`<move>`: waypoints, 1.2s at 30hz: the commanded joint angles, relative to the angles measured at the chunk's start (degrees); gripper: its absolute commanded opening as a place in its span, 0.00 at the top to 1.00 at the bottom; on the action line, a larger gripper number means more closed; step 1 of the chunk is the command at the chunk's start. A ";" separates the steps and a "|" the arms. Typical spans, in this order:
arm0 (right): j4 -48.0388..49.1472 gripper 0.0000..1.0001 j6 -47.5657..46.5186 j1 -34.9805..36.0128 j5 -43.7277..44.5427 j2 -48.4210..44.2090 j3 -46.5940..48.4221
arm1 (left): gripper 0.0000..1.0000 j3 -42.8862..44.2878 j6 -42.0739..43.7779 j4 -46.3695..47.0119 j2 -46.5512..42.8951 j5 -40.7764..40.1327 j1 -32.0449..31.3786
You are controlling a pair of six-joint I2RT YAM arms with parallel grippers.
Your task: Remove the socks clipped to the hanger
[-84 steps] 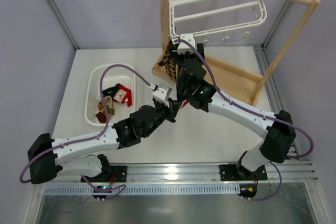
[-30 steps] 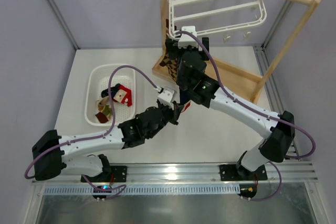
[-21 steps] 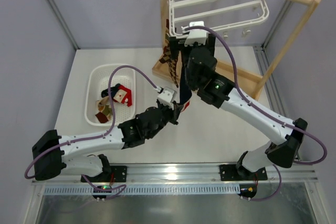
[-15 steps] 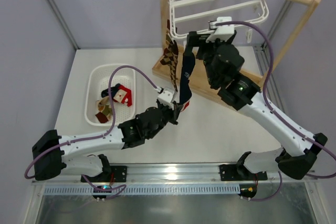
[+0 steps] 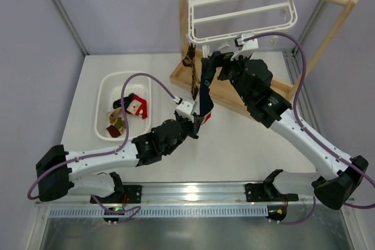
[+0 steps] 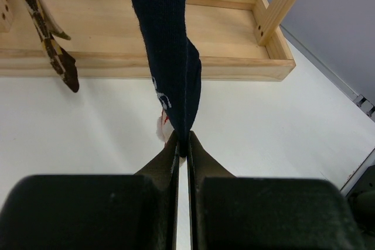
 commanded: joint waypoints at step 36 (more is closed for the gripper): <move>16.26 0.18 5.78 -5.45 -14.84 8.68 3.85 | 1.00 -0.28 1.07 0.76 0.03 -2.16 -0.41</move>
